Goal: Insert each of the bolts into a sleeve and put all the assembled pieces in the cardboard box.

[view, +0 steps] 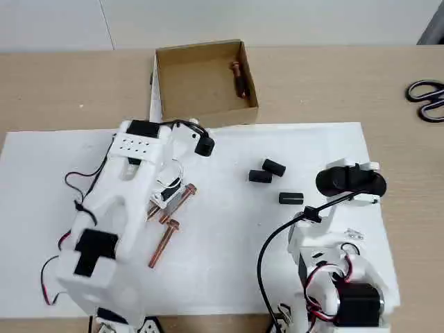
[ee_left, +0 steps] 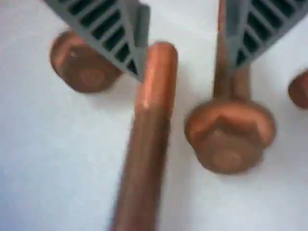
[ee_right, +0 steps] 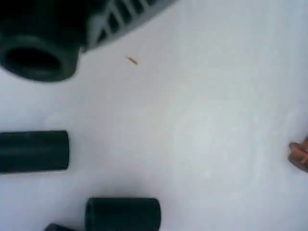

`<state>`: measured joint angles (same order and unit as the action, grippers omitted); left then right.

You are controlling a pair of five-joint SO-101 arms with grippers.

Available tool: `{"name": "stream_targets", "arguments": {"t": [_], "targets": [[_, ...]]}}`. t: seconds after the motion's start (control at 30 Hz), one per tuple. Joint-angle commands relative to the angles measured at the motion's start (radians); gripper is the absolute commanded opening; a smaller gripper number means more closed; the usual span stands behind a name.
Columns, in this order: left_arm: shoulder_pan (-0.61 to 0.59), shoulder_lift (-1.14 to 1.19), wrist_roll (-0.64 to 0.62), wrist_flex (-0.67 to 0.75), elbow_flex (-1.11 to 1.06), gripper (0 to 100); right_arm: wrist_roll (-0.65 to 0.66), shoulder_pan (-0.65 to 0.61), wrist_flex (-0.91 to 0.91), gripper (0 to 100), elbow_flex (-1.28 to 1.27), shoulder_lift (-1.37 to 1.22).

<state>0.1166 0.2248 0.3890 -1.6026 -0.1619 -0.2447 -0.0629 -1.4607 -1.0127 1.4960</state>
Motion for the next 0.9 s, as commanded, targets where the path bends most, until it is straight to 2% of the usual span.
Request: {"name": "stream_targets", "arguments": {"t": [0.0, 0.2, 0.5, 0.87], "targets": [[-0.044, 0.043, 0.008, 0.017, 0.093, 11, -0.011, 0.007, 0.013, 0.3, 0.006, 0.01], [-0.084, 0.115, 0.043, -0.035, 0.206, 11, -0.011, 0.007, 0.013, 0.3, 0.006, 0.01], [-0.075, 0.147, 0.048, -0.052, 0.213, 11, -0.011, 0.007, 0.013, 0.3, 0.006, 0.01], [0.0, 0.147, 0.043, -0.08, 0.191, 11, -0.011, 0.007, 0.013, 0.3, 0.006, 0.01]]}}
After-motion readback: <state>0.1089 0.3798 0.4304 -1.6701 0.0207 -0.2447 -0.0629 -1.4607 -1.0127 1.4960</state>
